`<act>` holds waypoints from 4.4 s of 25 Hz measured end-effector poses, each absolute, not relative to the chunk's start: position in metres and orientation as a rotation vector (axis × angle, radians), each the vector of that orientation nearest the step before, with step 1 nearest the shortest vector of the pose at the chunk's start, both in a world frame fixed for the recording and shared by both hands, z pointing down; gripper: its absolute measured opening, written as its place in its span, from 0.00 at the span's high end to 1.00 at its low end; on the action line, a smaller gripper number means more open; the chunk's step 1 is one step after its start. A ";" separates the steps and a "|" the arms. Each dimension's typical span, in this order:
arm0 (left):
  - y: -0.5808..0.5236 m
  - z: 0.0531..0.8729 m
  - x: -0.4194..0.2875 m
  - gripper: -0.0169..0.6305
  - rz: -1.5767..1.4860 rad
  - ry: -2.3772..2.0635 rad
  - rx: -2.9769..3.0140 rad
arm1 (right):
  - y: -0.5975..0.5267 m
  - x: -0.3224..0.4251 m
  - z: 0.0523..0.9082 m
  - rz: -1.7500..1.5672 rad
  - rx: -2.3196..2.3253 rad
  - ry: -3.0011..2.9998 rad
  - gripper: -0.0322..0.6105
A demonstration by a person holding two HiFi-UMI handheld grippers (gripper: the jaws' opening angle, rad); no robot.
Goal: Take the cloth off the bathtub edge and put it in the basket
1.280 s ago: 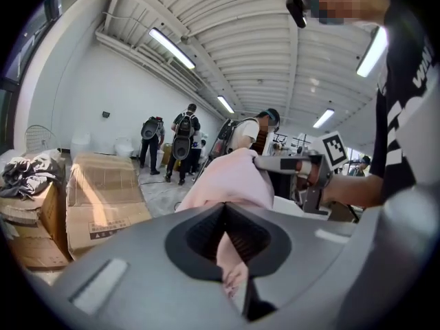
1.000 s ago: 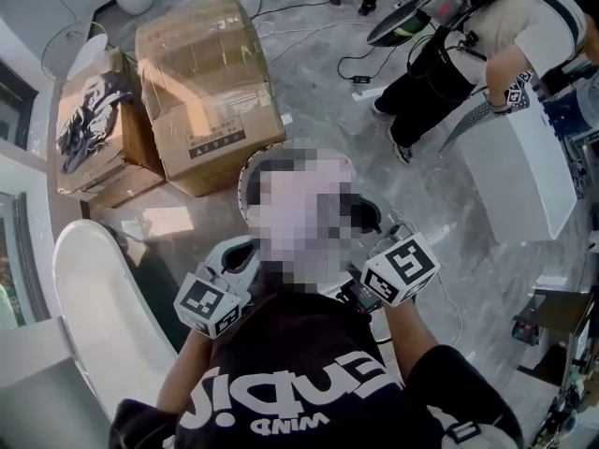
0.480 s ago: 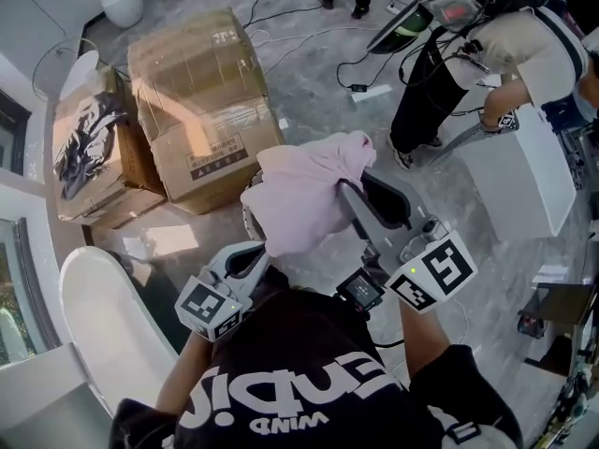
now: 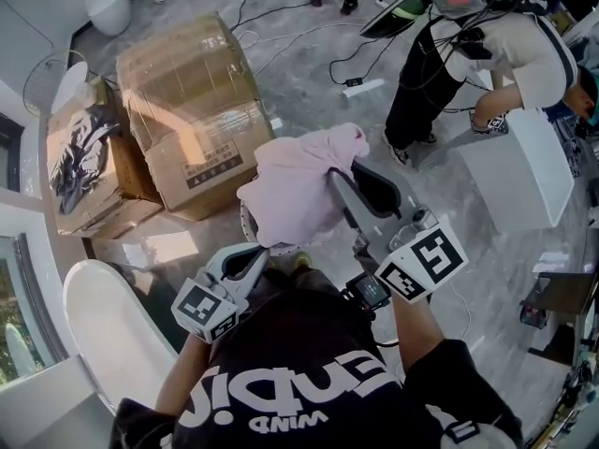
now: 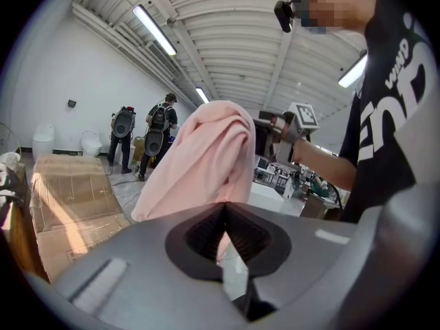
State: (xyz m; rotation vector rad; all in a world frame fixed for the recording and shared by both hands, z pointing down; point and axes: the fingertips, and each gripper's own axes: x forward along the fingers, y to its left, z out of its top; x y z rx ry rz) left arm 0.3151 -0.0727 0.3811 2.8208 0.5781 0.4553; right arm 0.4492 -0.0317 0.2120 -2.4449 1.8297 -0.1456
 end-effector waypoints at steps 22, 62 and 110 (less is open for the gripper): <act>-0.086 0.403 0.343 0.98 0.491 0.484 2.779 | -0.055 0.479 0.292 -0.287 -2.332 1.895 0.81; -0.101 0.649 0.342 0.98 0.730 0.356 2.597 | -0.046 0.477 0.684 -0.906 -2.414 1.735 0.82; -0.109 0.549 0.374 0.98 0.623 0.332 2.569 | -0.047 0.469 0.566 -0.826 -2.438 1.864 0.94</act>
